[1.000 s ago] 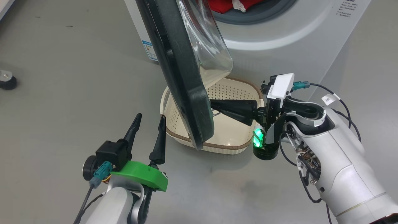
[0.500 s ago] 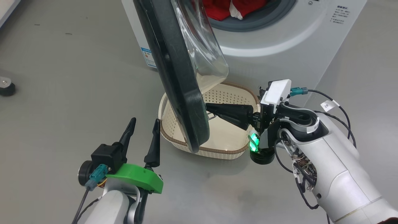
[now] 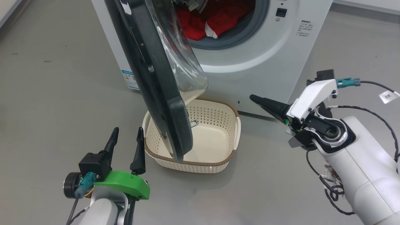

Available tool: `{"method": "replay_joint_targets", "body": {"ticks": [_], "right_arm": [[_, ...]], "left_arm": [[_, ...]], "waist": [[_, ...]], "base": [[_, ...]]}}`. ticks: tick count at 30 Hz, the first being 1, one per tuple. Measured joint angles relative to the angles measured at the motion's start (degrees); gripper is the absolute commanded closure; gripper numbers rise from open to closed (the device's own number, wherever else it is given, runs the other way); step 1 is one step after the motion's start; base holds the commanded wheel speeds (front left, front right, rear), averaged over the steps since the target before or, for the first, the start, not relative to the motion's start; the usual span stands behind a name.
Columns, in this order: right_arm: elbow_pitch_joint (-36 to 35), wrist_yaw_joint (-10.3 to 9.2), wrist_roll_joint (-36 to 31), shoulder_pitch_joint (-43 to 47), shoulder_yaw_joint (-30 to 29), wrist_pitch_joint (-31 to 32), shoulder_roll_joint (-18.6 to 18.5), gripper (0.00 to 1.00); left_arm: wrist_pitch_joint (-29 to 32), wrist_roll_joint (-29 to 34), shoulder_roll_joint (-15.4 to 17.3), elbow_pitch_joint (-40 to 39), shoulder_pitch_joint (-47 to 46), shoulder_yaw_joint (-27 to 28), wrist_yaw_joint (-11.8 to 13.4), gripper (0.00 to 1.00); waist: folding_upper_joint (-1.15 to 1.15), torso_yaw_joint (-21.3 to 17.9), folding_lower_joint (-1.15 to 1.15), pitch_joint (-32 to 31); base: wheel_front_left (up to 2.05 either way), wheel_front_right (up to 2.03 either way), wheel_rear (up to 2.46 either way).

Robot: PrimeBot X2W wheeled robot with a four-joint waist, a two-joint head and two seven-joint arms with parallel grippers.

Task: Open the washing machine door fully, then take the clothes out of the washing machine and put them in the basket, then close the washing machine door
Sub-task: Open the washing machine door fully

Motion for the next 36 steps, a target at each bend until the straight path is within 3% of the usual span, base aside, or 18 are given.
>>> {"method": "replay_joint_targets", "body": {"ticks": [3, 10, 19, 29, 36], "right_arm": [[-0.8, 2.81, -7.6, 1.0, 1.6, -4.5, -3.7, 1.0], [-3.4, 3.07, -23.1, 4.5, 4.4, -17.0, -9.4, 1.0], [-6.4, 3.04, -34.9, 11.6, 4.5, -32.5, -14.1, 1.0], [-9.8, -0.86, -40.7, 20.7, 2.9, -45.8, -14.6, 1.0], [-12.1, -4.24, -44.0, 25.6, 1.4, -46.2, -15.0, 1.0]], "left_arm": [[0.0, 0.6, 0.2, 0.4, 0.6, 0.4, -0.1, 0.0], [0.0, 1.0, 1.6, 0.5, 2.5, 2.0, -0.5, 0.0], [0.0, 1.4, 1.6, 0.6, 4.5, 3.2, -0.6, 0.0], [0.0, 1.4, 1.6, 0.2, 5.8, 5.0, -1.0, 0.0], [0.0, 1.6, 1.6, -0.3, 6.8, 5.7, -1.0, 0.0]], "waist": [[0.0, -1.1, 0.0, -1.3], [0.0, -4.1, 0.0, -4.1], [0.0, -7.4, 0.0, -6.8], [0.0, -9.6, 0.0, -8.6], [0.0, -10.8, 0.0, -9.1]], "base": [[0.0, 0.0, 0.0], [0.0, 0.0, 0.0], [0.0, 0.0, 0.0], [0.0, 0.0, 0.0], [0.0, 0.0, 0.0]]}}
